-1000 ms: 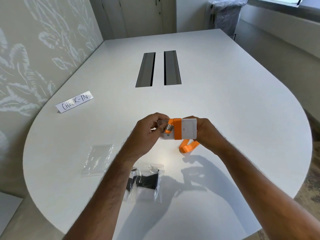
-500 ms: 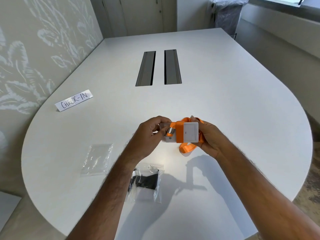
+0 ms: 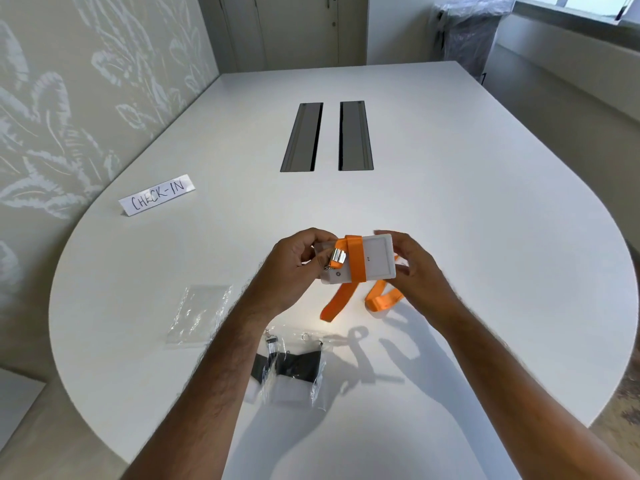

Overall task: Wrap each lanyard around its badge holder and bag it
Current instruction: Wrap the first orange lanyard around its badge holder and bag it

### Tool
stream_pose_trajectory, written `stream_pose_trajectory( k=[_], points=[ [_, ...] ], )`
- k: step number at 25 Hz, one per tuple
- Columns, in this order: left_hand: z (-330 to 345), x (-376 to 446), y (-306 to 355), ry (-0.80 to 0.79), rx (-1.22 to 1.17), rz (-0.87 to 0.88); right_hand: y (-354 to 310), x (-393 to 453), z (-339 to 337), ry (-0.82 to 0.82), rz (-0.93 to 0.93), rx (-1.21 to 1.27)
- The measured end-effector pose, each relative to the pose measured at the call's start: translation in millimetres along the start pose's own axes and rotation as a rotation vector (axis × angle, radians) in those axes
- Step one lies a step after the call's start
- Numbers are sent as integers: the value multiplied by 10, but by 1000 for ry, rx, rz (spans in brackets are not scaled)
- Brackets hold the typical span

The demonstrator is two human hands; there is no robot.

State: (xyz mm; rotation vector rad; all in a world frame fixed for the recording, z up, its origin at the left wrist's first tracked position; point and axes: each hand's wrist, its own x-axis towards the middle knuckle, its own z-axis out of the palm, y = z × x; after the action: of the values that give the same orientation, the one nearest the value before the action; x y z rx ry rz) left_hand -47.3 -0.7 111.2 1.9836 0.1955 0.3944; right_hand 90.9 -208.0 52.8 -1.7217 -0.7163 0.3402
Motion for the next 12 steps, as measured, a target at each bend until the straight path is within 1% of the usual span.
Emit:
stream_pose_trajectory(
  k=[1,2,4,9,12],
  points=[
    [-3,5,-3,-3,8,0,-56,4,16,-95,-53,23],
    [0,11,-7,-3,10,0,-94,8,41,-164,-63,54],
    [4,18,-5,1,-16,0,-145,20,111,-211,-40,119],
    [-34,26,-19,3,-124,-17,-183,-36,261,-160,3,238],
    [-78,16,-22,28,-133,-21,-188,-36,325,-92,12,165]
  ],
)
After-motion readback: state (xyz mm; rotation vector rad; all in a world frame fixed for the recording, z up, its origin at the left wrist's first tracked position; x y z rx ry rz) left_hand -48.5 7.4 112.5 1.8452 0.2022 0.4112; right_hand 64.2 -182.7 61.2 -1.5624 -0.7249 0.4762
